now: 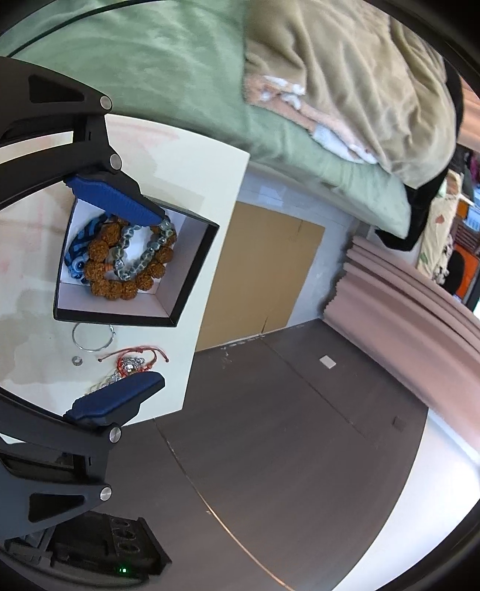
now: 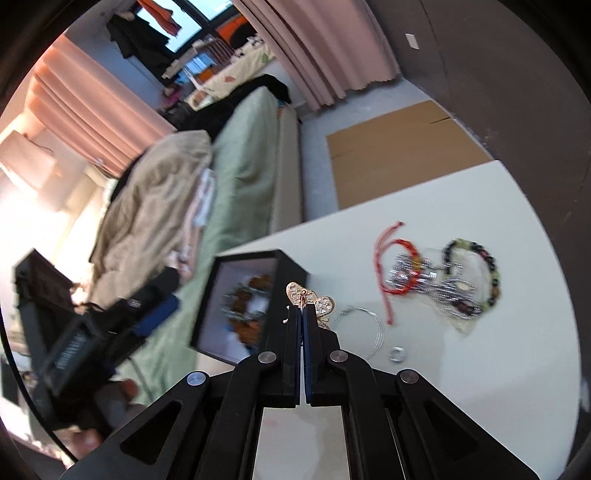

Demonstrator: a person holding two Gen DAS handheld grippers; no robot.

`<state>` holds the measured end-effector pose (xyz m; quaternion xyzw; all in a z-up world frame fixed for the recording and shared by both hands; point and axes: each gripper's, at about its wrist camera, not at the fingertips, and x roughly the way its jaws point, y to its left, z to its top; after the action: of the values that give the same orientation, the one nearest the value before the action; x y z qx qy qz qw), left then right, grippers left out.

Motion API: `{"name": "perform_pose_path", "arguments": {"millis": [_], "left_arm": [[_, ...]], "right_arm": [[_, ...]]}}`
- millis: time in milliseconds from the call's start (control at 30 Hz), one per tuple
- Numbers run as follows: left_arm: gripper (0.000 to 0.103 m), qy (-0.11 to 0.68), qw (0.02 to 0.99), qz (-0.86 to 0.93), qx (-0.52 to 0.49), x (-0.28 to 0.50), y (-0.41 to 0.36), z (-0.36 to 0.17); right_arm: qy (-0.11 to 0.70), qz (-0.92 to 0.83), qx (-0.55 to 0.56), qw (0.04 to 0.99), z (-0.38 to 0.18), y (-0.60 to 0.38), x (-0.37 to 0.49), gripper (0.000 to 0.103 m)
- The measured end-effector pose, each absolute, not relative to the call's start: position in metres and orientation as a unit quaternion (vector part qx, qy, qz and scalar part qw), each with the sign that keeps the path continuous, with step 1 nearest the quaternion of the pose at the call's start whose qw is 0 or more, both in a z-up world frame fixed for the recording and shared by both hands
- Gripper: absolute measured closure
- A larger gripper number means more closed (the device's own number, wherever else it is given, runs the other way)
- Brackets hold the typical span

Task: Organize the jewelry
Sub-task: 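Drop the grey bracelet into the box with the left gripper while the right drops the heart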

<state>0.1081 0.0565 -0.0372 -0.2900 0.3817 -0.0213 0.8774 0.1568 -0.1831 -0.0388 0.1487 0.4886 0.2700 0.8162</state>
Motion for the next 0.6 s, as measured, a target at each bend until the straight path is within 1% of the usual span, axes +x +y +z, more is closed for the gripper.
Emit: {"name": "perform_pose_path", "arguments": {"millis": [433,600], "left_arm": [[0.022,0.360,0.880,0.012,-0.308,0.104,0.084,-0.032],[0.021,0.361,0.878,0.017,-0.314,0.106,0.090,-0.034]], "right_arm": [[0.471,0.339,0.199,0.790,-0.040,-0.139,0.164,0.100],[0.475,0.345,0.193,0.787,-0.045,-0.122,0.169,0.100]]}}
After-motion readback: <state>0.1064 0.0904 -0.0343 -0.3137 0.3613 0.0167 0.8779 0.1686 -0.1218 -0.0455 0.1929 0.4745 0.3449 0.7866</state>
